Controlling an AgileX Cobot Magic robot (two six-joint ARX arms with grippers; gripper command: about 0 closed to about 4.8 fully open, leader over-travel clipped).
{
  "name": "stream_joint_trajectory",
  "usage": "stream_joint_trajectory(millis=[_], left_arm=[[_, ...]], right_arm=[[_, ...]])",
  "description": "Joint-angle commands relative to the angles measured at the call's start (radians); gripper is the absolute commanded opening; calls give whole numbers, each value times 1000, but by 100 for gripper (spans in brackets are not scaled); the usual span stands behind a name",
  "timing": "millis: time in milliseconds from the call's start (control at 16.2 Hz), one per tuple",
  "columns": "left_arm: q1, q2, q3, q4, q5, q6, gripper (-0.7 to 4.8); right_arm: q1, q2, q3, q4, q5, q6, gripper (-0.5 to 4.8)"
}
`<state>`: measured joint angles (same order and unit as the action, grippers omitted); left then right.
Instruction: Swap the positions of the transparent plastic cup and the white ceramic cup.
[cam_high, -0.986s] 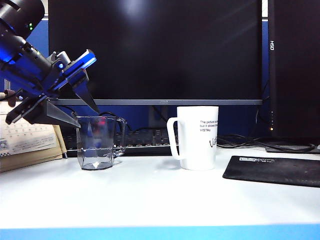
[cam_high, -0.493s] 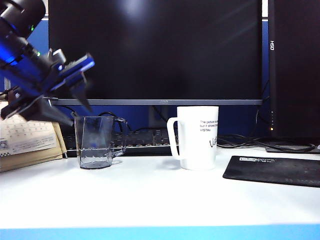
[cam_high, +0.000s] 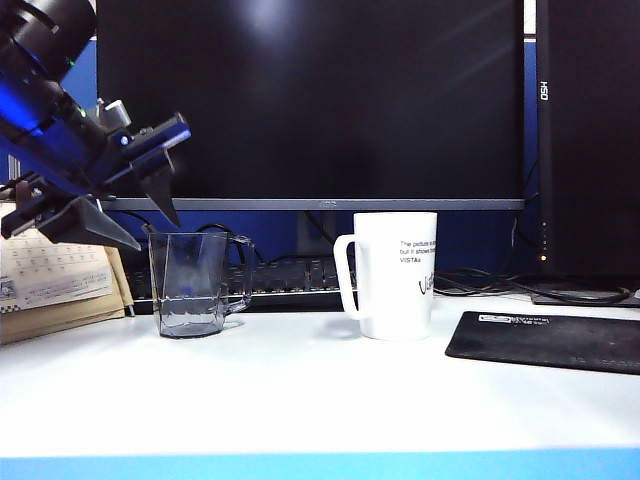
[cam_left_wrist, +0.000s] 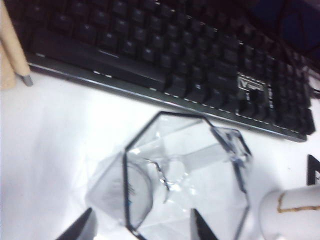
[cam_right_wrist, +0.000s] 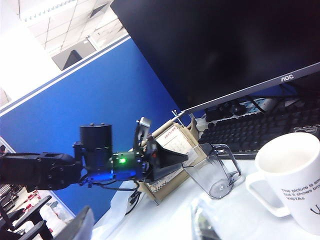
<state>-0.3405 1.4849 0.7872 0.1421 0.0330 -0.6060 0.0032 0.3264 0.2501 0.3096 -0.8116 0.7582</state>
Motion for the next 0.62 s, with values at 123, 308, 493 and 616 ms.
stream_joint_trajectory(millis=[123, 308, 493, 616], left_arm=[[1, 34, 37, 8, -15, 5, 247], [1, 67, 90, -18, -12, 12, 247], [1, 84, 106, -81, -8, 30, 247], [1, 100, 106, -111, -7, 36, 247]], right_arm=[[0, -1, 3, 17, -2, 1, 254], [0, -2, 3, 17, -3, 1, 254], [0, -2, 3, 17, -3, 1, 253], [0, -1, 3, 17, -2, 1, 253]])
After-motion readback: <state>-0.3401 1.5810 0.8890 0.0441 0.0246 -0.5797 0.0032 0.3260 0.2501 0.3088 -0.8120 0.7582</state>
